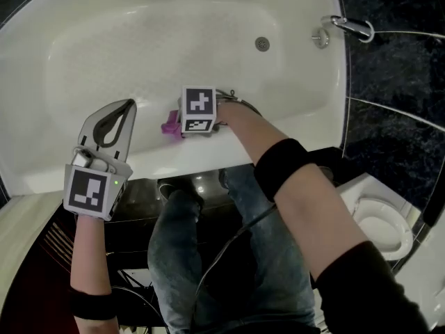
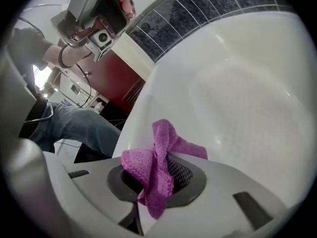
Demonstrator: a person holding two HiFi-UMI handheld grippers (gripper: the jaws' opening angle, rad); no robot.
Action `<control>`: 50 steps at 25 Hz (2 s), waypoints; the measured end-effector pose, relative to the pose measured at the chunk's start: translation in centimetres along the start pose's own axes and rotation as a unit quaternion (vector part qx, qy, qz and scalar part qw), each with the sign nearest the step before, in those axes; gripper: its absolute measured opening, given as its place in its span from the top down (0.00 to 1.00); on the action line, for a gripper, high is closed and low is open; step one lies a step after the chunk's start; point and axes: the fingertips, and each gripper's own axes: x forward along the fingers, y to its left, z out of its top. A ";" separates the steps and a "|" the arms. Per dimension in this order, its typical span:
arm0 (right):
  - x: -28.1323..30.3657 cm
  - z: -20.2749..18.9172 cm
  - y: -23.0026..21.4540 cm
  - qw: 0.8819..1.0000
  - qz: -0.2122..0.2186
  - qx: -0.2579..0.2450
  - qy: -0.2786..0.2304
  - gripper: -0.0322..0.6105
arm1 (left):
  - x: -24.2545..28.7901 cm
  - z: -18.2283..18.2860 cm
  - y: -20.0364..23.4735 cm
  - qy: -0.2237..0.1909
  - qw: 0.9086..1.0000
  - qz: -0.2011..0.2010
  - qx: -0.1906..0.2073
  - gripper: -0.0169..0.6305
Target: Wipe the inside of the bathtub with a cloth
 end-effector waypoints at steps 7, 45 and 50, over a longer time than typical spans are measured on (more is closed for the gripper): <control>-7.3 -13.8 -0.3 0.990 -0.070 0.116 0.022 0.81 | 4.4 3.6 -6.7 -0.002 0.998 -0.063 0.004 0.97; -34.9 -31.4 4.6 0.756 -0.562 0.287 -0.174 0.81 | 11.8 17.4 -19.8 -0.020 0.983 -0.166 0.070 0.97; -37.0 -29.6 7.1 0.711 -0.604 0.291 -0.212 0.81 | 11.2 17.4 -21.6 -0.027 0.978 -0.191 0.083 0.97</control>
